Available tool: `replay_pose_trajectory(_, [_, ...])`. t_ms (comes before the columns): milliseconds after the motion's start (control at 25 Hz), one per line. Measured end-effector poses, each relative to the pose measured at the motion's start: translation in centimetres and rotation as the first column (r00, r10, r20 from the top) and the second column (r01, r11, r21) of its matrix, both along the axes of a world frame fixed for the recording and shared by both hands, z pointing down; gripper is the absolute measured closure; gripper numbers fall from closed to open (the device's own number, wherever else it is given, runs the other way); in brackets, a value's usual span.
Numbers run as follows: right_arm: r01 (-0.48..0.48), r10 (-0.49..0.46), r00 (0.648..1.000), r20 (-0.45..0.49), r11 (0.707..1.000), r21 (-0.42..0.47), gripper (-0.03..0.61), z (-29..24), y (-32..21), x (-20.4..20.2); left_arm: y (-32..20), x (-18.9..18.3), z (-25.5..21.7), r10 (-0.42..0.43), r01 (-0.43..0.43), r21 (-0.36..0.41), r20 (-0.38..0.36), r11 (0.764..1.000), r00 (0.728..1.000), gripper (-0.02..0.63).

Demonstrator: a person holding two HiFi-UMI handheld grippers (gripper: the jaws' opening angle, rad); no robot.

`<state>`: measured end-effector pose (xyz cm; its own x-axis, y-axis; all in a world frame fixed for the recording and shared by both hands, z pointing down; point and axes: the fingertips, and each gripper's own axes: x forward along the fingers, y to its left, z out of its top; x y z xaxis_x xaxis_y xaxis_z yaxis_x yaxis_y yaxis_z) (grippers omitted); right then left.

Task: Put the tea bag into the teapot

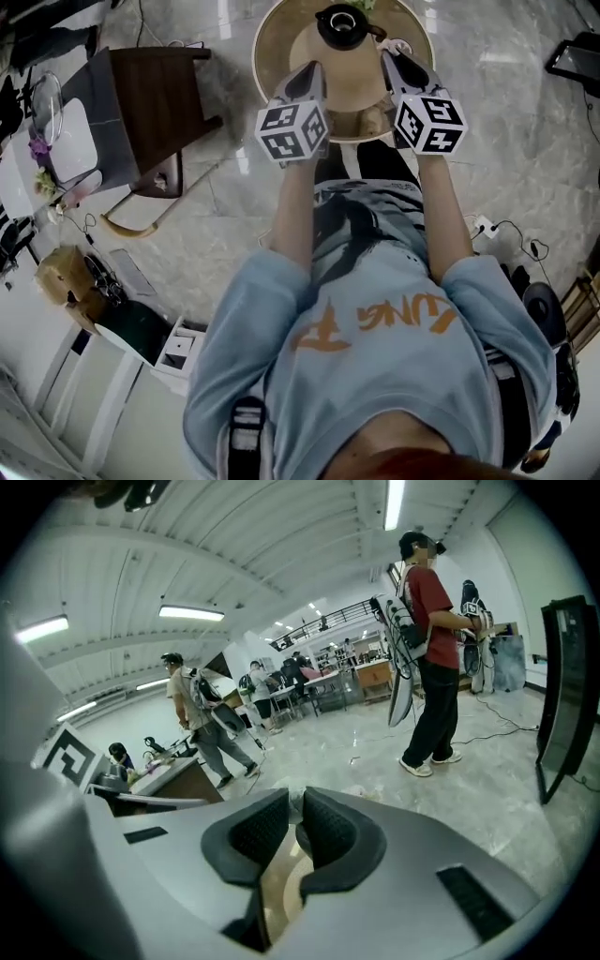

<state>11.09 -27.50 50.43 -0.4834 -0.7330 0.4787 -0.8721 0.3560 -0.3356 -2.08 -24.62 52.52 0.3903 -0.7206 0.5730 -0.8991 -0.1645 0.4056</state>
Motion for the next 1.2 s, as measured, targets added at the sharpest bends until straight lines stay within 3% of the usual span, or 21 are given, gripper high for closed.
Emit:
replay_pose_trajectory(320, [-0.066,0.058,0.996,-0.069,0.992,-0.108,0.517,5.2,0.6,-0.3,-1.3,0.6,4.1,0.097,-0.1,-0.062,-0.058,0.993,0.994,0.589])
replay_pose_trajectory(840, [0.027,-0.052,0.991,-0.12,0.978,-0.207,0.517,12.0,-0.8,-5.0,-2.7,-1.6,10.1,0.111,-0.124,-0.139,-0.098,0.983,0.989,0.589])
replay_pose_trajectory(1200, [0.033,-0.072,0.986,-0.149,0.968,-0.247,0.517,14.5,-3.8,-5.0,-5.6,-1.5,12.4,0.11,-0.129,-0.168,-0.12,0.977,0.987,0.589])
